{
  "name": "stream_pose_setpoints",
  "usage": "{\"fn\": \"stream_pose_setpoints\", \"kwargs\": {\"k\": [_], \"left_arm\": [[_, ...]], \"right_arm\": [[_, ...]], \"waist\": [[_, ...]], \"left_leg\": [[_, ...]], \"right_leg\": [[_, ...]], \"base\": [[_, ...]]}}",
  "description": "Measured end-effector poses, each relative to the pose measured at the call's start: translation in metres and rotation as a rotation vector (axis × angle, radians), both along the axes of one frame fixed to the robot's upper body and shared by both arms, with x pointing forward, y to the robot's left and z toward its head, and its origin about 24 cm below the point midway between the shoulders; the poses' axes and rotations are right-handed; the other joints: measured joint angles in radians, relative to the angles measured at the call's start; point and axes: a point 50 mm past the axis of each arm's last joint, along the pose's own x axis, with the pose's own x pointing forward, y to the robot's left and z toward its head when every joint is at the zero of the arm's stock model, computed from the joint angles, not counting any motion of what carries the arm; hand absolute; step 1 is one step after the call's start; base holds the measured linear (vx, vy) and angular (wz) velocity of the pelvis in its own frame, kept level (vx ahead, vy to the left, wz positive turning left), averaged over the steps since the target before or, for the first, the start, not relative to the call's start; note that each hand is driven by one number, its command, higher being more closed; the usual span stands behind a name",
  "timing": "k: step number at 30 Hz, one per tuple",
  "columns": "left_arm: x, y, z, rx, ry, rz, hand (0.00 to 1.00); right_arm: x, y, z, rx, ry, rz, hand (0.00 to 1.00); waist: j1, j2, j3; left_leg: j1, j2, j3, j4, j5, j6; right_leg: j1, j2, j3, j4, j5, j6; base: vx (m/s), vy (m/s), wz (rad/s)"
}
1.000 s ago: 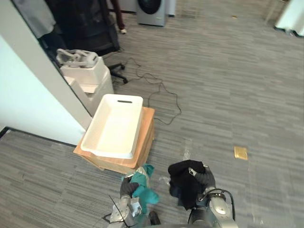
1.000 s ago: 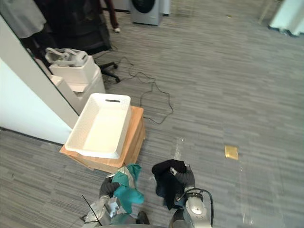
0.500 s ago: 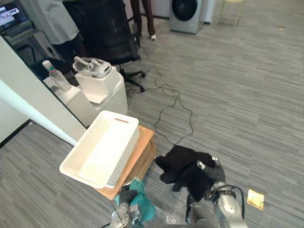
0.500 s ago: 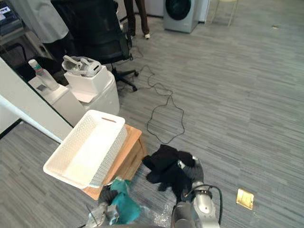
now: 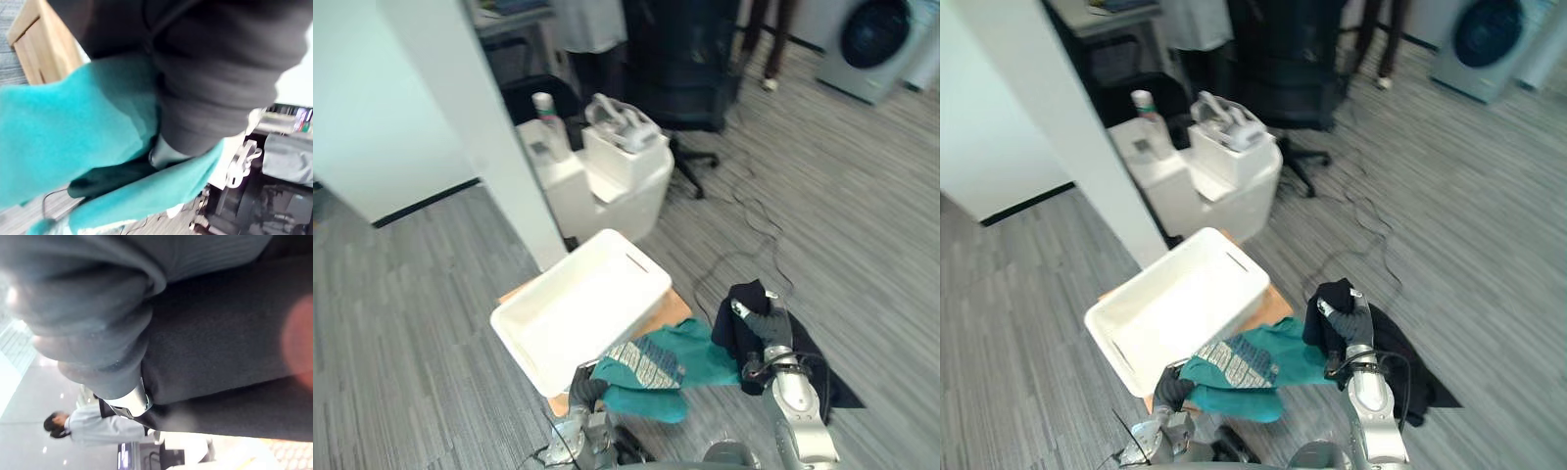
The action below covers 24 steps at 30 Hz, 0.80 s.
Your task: Tidy the bed and pick cloth on bed and put in laundry
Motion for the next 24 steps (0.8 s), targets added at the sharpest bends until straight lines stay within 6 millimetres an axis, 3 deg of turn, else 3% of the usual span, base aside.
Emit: {"fn": "stream_pose_setpoints", "kwargs": {"k": [1,3,6,8,9,10,11,12,14,15,19,22,24], "left_arm": [[-0.001,0.007,-0.001,0.027,0.004,-0.007,1.00],[-0.003,0.015,-0.001,0.054,0.010,-0.013,1.00],[-0.006,0.016,-0.004,0.059,0.031,-0.025,1.00],[-0.008,0.020,-0.004,0.074,0.036,-0.029,1.00],[-0.010,0.029,-0.006,0.094,0.050,-0.023,1.00],[-0.015,0.026,-0.011,0.076,0.080,0.002,1.00],[-0.018,0.025,-0.012,0.068,0.088,0.006,1.00],[-0.021,0.021,-0.013,0.055,0.097,0.006,1.00],[-0.021,0.019,-0.013,0.042,0.097,0.013,1.00],[-0.020,0.017,-0.013,0.038,0.095,0.010,1.00],[-0.014,0.013,-0.012,0.016,0.083,0.014,1.00],[-0.016,0.013,-0.012,0.005,0.088,0.020,1.00],[-0.016,0.014,-0.013,-0.008,0.091,0.031,1.00]], "right_arm": [[0.000,0.004,0.001,0.007,-0.008,0.000,1.00],[0.002,0.005,0.013,-0.003,-0.060,0.001,1.00],[0.005,0.001,0.039,-0.023,-0.170,-0.021,1.00],[0.009,0.003,0.054,-0.022,-0.236,-0.021,1.00],[0.011,0.005,0.067,-0.024,-0.291,-0.019,1.00],[0.016,0.005,0.076,-0.069,-0.328,-0.003,1.00],[0.017,0.005,0.082,-0.091,-0.354,0.006,1.00],[0.020,0.009,0.103,-0.129,-0.443,0.031,1.00],[0.025,0.018,0.131,-0.178,-0.568,0.079,1.00],[0.030,0.026,0.147,-0.191,-0.641,0.121,1.00],[0.043,0.056,0.181,-0.224,-0.784,0.266,1.00],[0.057,0.078,0.190,-0.251,-0.805,0.376,1.00],[0.065,0.083,0.192,-0.267,-0.797,0.395,1.00]], "waist": [[0.001,-0.002,-0.001],[0.002,-0.002,-0.001],[0.002,-0.013,-0.002],[0.008,-0.055,-0.012],[0.014,-0.097,-0.015],[0.018,-0.073,-0.030],[0.026,-0.066,-0.036],[0.038,-0.041,-0.053],[0.034,-0.035,-0.059],[0.032,-0.040,-0.061],[0.036,-0.052,-0.069],[0.041,-0.071,-0.089],[0.051,-0.082,-0.097]], "left_leg": [[0.014,-0.001,-0.045,-0.003,0.000,0.000],[0.025,-0.002,-0.123,-0.008,0.000,0.000],[0.023,-0.008,-0.218,-0.003,0.003,-0.005],[0.026,-0.033,-0.240,-0.005,0.007,-0.027],[0.037,-0.054,-0.255,-0.003,-0.008,-0.074],[0.039,-0.015,-0.249,0.001,-0.023,-0.104],[0.041,0.003,-0.241,0.006,-0.026,-0.110],[0.043,0.040,-0.220,0.017,-0.036,-0.127],[0.049,0.062,-0.202,0.014,-0.029,-0.145],[0.053,0.069,-0.197,0.011,-0.028,-0.149],[0.069,0.070,-0.195,-0.005,-0.019,-0.162],[0.072,0.062,-0.201,-0.022,-0.014,-0.168],[0.068,0.057,-0.210,-0.028,-0.008,-0.166]], "right_leg": [[-0.038,0.028,0.075,0.029,-0.028,0.013],[-0.093,0.082,0.176,-0.031,-0.063,0.005],[-0.122,0.137,0.295,-0.314,-0.067,0.000],[-0.120,0.135,0.350,-0.505,0.061,-0.009],[-0.107,0.111,0.374,-0.555,0.147,0.073],[-0.070,0.146,0.368,-0.609,0.157,0.057],[-0.056,0.165,0.367,-0.644,0.168,0.054],[-0.026,0.203,0.369,-0.713,0.198,0.042],[-0.006,0.232,0.375,-0.768,0.233,0.026],[0.008,0.242,0.375,-0.800,0.250,0.023],[0.037,0.253,0.373,-0.855,0.297,0.019],[0.049,0.248,0.365,-0.875,0.314,0.020],[0.051,0.244,0.346,-0.878,0.320,0.021]], "base": [[0.32,-0.084,1.39],[0.30,-0.136,1.25],[0.18,-0.202,1.04],[0.12,-0.226,0.58],[0.10,-0.264,0.26],[0.10,-0.235,0.03],[0.15,-0.188,-0.41],[0.15,-0.112,-0.42],[0.12,-0.112,-0.37],[0.07,-0.086,-0.22],[0.02,-0.033,-0.04],[-0.04,-0.005,0.07],[-0.09,-0.018,0.17]]}}
